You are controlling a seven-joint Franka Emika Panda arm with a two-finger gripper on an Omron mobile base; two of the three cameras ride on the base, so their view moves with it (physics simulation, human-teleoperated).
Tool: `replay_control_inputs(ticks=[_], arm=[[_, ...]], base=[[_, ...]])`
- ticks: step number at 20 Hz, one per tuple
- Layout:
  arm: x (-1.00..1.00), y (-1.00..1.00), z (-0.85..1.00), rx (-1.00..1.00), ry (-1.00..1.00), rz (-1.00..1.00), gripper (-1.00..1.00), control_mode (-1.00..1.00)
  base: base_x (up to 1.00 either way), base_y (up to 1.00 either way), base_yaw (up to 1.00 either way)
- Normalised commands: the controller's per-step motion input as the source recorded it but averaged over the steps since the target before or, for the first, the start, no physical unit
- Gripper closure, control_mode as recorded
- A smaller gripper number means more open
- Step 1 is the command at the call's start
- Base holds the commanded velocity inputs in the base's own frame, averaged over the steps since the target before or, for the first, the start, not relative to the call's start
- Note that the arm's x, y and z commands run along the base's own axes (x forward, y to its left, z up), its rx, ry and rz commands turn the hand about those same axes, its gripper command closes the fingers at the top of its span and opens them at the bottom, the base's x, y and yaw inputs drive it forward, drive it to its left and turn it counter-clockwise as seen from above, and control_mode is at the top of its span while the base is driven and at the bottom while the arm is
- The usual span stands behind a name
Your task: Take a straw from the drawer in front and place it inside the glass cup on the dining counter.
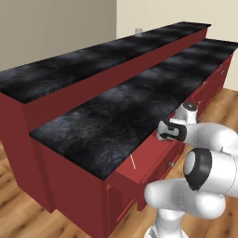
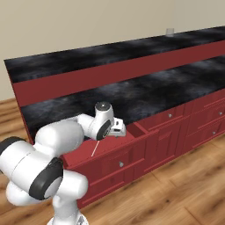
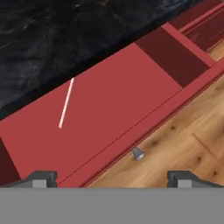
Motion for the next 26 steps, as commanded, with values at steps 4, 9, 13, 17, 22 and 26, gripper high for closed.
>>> replay_control_inputs(ticks=[4,9,13,17,22,26], arm=[[0.16,0.21,-0.62,0.00,0.01,0.23,-1.00,-1.00],[0.03,0.17,-0.39,-0.02,-0.03,0.23,-1.00,-1.00],[0.05,0.14,-0.37,-0.05,-0.01,0.19,-1.00,-1.00],[0.16,0.14,-0.25,-0.05,0.00,0.16,-1.00,-1.00],[0.10,0.07,-0.21,-0.08,0.00,0.14,-1.00,-1.00],[0.00,0.00,-0.24,-0.13,0.00,0.08,-1.00,-1.00]], base=[[0.00,0.00,0.00],[0.00,0.00,0.00],[0.00,0.00,0.00],[0.00,0.00,0.00],[0.00,0.00,0.00],[0.00,0.00,0.00]])
